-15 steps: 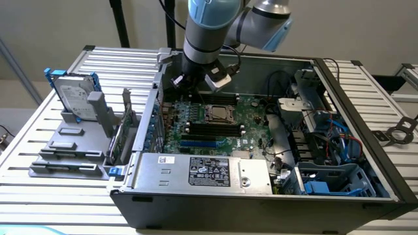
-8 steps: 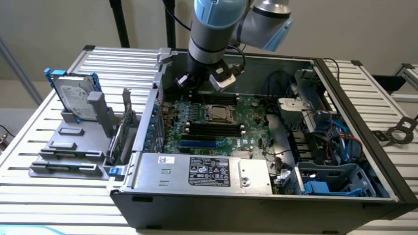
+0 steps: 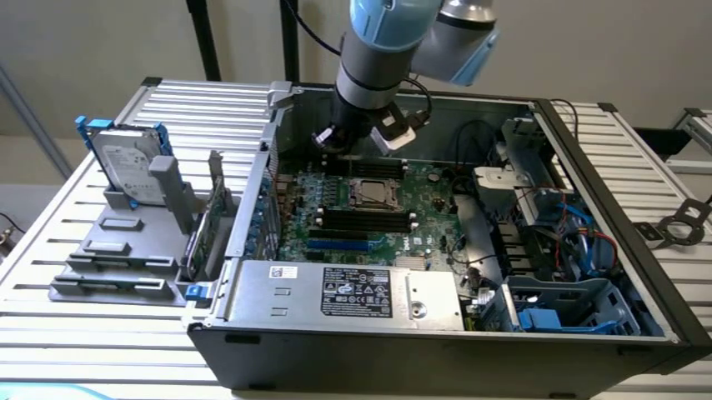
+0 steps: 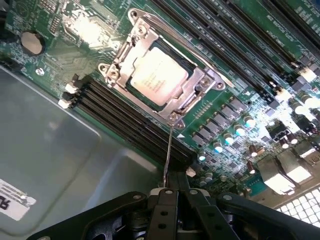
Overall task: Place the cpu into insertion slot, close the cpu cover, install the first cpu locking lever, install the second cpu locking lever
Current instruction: 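Install the first cpu locking lever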
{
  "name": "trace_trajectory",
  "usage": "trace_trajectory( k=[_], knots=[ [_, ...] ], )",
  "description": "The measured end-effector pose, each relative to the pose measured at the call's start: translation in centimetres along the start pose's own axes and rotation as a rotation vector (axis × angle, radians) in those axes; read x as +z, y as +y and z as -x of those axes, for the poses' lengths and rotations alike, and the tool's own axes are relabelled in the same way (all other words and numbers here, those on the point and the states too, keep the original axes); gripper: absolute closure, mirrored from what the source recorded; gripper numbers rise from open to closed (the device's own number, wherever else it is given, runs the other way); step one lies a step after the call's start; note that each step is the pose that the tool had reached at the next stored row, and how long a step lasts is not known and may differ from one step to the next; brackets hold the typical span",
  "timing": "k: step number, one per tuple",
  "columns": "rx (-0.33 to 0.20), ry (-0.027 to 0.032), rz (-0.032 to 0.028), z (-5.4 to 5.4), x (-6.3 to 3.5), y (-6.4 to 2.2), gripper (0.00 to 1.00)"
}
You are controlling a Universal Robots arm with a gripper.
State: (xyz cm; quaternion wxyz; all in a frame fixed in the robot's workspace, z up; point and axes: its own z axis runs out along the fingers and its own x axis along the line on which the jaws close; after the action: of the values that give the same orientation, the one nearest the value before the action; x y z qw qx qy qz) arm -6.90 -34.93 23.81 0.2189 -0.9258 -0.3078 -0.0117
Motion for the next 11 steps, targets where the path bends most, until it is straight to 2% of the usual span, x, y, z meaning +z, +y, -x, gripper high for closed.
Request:
trace_trajectory(
  k=[6, 8, 11],
  knots=[
    [-0.001, 0.0077, -0.0102, -1.9, -0.22, 1.36, 0.89],
    [0.000, 0.0078, -0.0100, -2.0, -0.03, 1.53, 0.89],
    [0.001, 0.0045, -0.0047, -1.9, 0.36, 1.70, 0.89]
  ],
)
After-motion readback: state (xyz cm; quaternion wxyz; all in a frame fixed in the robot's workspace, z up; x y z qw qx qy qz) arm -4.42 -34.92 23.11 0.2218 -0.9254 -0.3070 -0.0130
